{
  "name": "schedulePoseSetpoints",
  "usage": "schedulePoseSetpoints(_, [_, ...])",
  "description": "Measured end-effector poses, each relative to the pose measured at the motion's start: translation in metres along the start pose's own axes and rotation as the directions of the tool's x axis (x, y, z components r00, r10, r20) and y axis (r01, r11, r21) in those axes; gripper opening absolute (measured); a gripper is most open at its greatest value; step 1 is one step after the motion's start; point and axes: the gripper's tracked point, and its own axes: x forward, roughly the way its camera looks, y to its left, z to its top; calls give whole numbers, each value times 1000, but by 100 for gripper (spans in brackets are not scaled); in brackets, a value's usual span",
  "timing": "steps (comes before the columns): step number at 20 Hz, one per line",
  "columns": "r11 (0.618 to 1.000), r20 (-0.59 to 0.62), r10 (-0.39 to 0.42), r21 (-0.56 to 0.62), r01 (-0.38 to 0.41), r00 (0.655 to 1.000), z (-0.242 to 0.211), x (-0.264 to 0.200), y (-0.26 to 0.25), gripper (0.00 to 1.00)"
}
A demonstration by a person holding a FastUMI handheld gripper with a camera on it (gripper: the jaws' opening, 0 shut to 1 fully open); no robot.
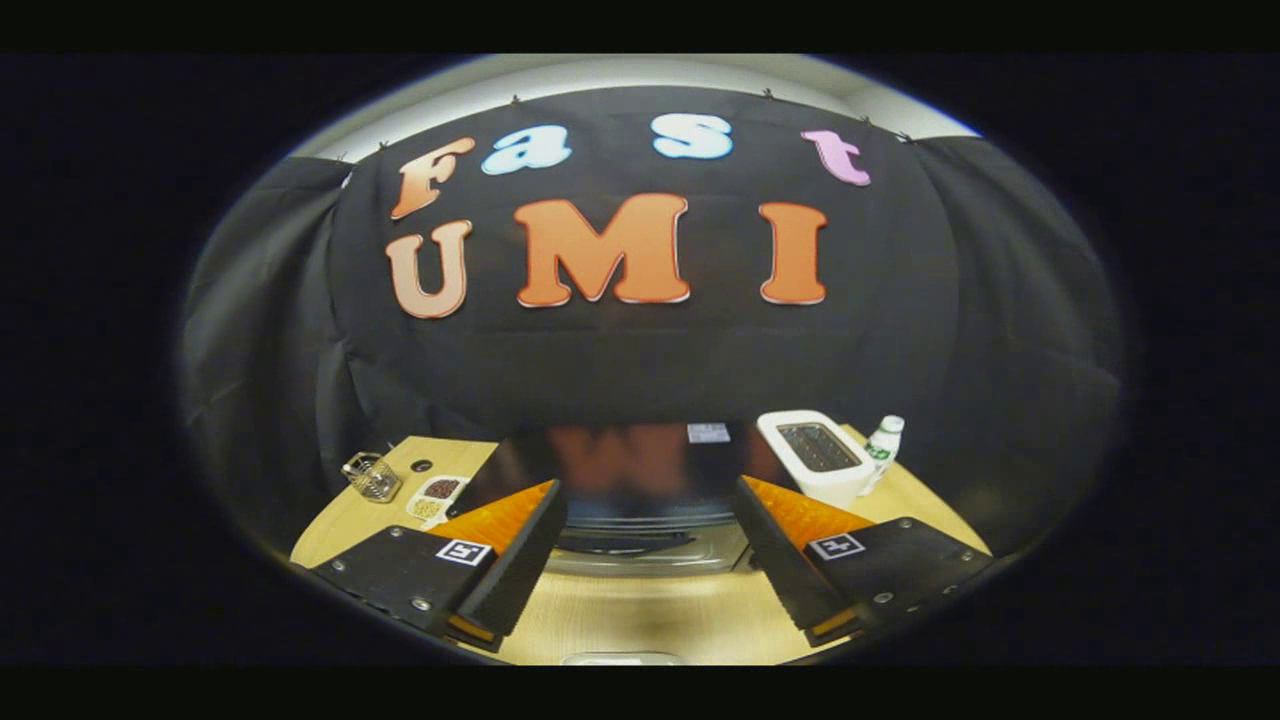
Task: Open the toaster oven, put the food inside, and close the toaster oven door.
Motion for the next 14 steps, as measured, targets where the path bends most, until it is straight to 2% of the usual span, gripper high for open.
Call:
schedulePoseSetpoints(4, [998,111,-23,-50,29,994,68,-36,-8,99])
schedulePoseSetpoints(7, [999,156,-10,-48,18,988,106,-63,-6,99])
schedulePoseSetpoints(10, [1000,186,-10,-14,12,983,128,-95,-8,99])
schedulePoseSetpoints(14, [999,225,-47,0,48,973,152,-125,-23,99])
